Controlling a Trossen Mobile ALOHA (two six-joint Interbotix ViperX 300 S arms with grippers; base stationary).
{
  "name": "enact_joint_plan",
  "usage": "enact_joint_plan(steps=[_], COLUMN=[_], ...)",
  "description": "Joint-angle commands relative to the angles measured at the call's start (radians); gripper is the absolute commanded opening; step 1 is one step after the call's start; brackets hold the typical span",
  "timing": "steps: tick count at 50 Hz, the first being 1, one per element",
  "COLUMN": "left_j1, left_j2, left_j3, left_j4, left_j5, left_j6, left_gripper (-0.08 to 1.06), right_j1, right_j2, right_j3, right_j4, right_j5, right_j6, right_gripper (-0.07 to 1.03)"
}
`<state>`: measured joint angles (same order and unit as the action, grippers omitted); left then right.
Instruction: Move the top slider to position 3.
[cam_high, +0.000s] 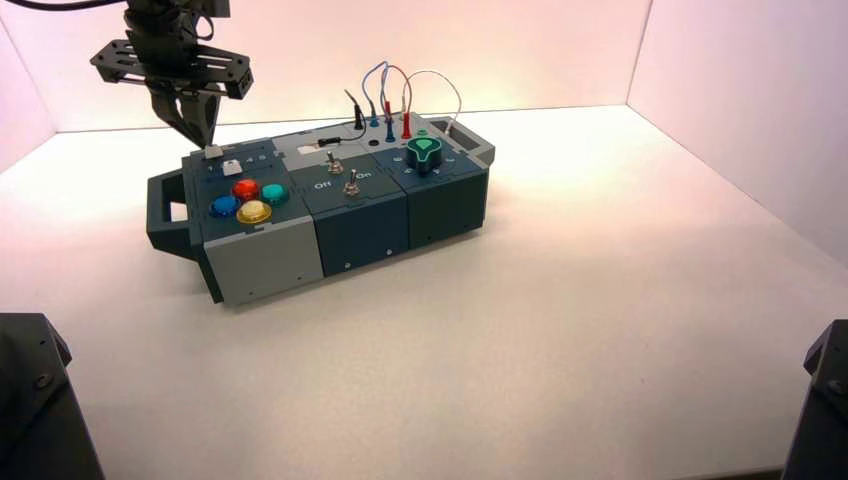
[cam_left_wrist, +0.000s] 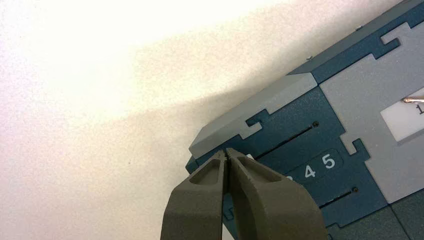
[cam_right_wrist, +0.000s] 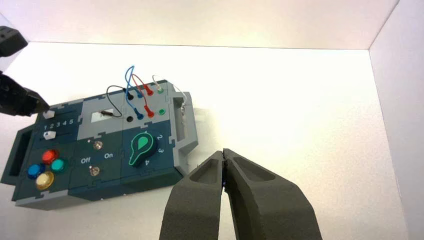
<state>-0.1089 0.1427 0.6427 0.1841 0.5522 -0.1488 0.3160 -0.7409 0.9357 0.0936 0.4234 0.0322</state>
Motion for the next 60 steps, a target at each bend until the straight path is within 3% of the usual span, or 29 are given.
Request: enact_joint_plan(steps=[1, 60], left_j1=[0.006, -0.049], left_j2=[-0.012, 0.011], left_j3=[-0.017, -0.034], left_j4=[0.003, 0.002], left_j5=[-0.003, -0.003], left_j6=[0.002, 0.006], left_gripper=[-0.03, -0.03], right_j1=[0.005, 0.0], right_j2=[-0.002, -0.003], right_j3=[-0.023, -0.026], right_j4=[0.0, -0.002], right_j5=[-0.009, -0.009], right_j6=[-0.003, -0.003], right_gripper=[-0.02, -0.02])
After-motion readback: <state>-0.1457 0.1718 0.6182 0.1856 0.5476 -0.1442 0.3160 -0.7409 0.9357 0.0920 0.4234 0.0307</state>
